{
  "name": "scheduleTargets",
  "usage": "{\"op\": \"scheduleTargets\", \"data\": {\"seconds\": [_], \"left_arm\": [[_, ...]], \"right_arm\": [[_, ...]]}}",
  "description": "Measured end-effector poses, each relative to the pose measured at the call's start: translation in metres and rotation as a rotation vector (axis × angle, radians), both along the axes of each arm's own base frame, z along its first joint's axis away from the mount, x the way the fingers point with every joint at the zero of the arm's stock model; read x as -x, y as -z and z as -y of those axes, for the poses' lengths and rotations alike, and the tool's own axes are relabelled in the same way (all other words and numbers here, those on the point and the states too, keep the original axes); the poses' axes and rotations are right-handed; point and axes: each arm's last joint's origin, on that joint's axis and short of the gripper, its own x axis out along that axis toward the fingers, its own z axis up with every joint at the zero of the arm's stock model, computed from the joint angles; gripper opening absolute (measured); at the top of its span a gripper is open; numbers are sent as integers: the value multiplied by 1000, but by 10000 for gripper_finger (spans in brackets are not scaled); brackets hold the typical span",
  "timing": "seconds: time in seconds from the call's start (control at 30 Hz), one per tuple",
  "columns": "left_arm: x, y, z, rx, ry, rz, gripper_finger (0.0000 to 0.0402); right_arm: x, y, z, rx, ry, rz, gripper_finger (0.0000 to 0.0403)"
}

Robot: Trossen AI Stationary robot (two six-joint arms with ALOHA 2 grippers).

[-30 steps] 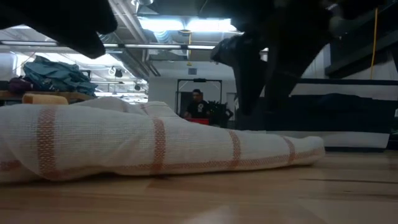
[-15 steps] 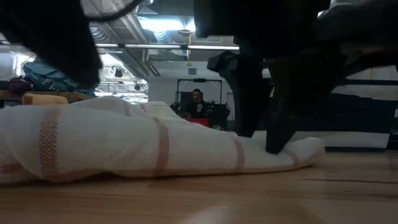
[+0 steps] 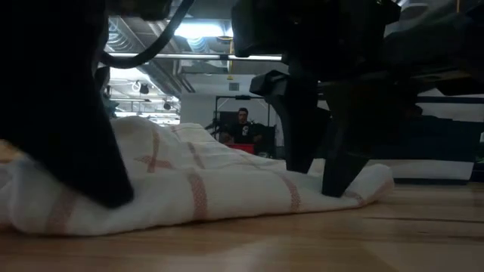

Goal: Fold towel
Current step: Fold the white-and-brown checkered towel

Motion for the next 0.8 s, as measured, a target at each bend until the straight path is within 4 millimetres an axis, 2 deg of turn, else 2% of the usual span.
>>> {"op": "scheduleTargets", "data": {"seconds": [0.13,0.33,0.4,0.6,0.8], "left_arm": [[0,-1,0,31,-32,5,112],[2,-7,3,75,-61,31,26],[4,-8,5,86,-66,36,9],[3,-11,16,158,-64,100,5],[3,-24,25,238,-45,179,3]], "right_arm": [[1,0,0,-5,1,-7,156],[2,0,-2,-66,-12,-49,40],[3,0,-2,-91,-17,-63,13],[11,-2,-8,-124,44,-123,32],[24,-20,-27,-109,0,-159,7]]}}
